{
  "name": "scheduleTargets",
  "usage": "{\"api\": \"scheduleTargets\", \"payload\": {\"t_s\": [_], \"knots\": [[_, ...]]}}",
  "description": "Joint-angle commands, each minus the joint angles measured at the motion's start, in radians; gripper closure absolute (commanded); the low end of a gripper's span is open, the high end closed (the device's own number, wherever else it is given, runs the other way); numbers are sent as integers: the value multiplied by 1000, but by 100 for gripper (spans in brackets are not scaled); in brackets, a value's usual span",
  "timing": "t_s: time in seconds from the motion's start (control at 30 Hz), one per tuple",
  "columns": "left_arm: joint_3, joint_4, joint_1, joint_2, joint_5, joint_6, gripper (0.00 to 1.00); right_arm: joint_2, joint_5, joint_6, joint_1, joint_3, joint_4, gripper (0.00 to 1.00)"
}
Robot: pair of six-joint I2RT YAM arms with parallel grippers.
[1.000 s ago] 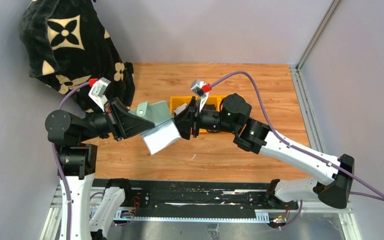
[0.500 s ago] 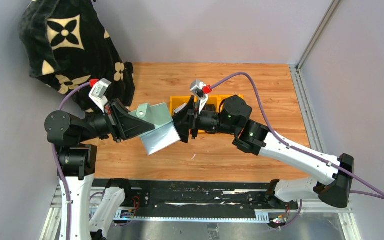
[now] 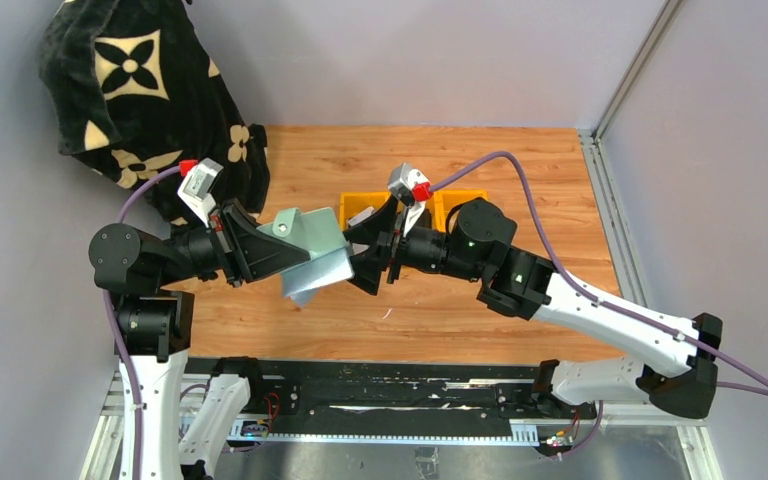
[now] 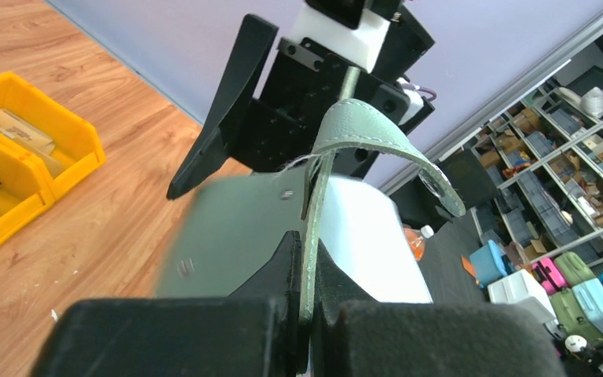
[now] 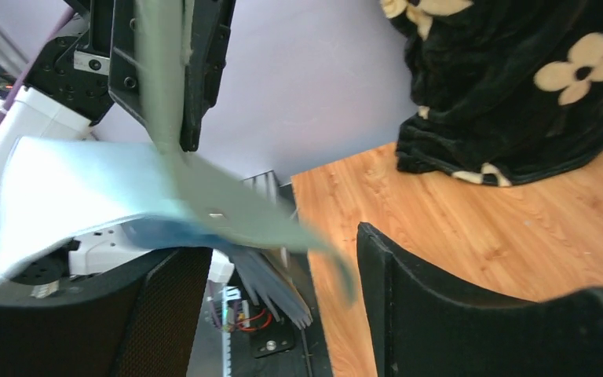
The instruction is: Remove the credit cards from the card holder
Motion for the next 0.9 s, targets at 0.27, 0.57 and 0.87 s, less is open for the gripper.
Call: {"api": "scheduleTargets", "payload": {"t_s": [0.27,0.57,0.87], "knots": [[-3,-15,1,0,22,1,100,-12,205,-215,90,98,-100,22],[-5,-27,1,-1,37,4,100,-11,5,-118,89,80,75,39],[-1,-76,1,-3,-4,62,92,-13,-15,-10,80,111,18,100]]}}
